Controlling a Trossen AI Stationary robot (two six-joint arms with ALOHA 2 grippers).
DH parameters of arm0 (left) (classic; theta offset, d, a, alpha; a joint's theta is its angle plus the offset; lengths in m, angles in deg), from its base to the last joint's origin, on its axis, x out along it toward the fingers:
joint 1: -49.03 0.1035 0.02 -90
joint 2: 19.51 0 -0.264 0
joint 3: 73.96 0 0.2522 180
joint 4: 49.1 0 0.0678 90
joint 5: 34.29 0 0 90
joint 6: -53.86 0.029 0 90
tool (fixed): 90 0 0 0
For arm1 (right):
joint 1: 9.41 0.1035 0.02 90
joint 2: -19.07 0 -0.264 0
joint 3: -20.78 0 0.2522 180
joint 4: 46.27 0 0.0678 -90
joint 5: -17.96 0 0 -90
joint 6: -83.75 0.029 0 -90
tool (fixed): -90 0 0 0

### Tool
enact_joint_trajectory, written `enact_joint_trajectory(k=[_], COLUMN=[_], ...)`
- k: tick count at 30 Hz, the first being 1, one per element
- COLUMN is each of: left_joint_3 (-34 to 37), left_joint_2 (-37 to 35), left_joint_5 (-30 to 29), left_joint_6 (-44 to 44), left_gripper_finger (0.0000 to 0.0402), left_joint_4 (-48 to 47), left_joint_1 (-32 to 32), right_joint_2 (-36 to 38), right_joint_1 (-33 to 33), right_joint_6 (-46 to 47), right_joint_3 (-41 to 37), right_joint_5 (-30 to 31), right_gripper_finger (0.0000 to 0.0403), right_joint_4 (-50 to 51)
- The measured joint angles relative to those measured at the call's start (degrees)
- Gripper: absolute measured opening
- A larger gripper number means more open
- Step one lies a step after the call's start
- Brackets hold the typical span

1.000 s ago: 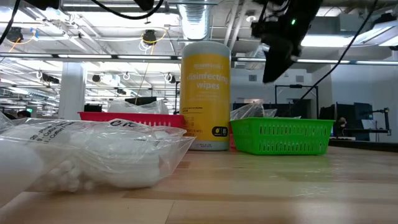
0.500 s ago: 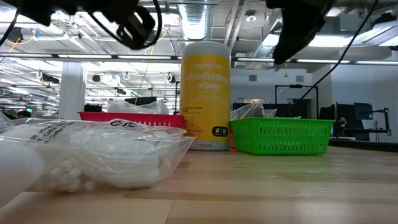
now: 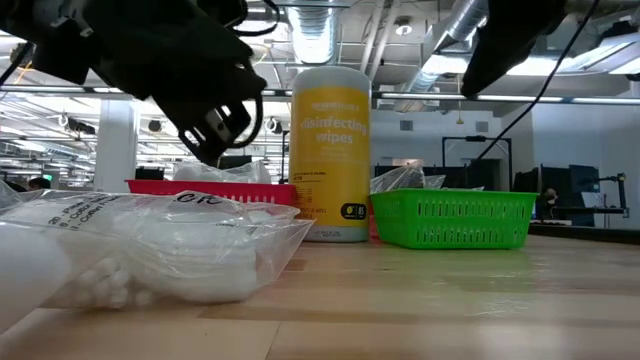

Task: Pick & Place Travel size toiletries
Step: Put the transparent cotton pack into the left red bin

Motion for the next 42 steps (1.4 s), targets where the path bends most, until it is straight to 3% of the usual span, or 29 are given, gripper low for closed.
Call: enact_joint_trajectory(k=[7,14,29,42], left_joint_3=[-2.7,-6.2,-8.5,-10.5], left_joint_2=[2.0,2.0,6.1,9.4], left_joint_5=[-0.3,-7.6,-11.6,-11.7], left_joint_6=[4.4,6.2,10.4,10.6], left_gripper_finger=[0.0076,0.0088,0.0208,0.021], left_joint_4=[-2.9,-13.3,-14.9,-16.2], left_joint_1=[-0.2,-1.8,-1.4,-0.1], right_joint_2=[0.0,0.0,0.0,0.0], right_joint_1=[2.3,3.9,4.0,4.4], right_joint_6=[2.1,2.1,2.1,2.1], right_joint_3=[0.0,0.0,0.0,0.0], right_joint_5=[2.9,3.4,3.6,3.6], right_gripper_finger=[0.0185,0.0168,0.015,0.0146], right_joint_4=[0.0,-0.5,-2.6,-3.0])
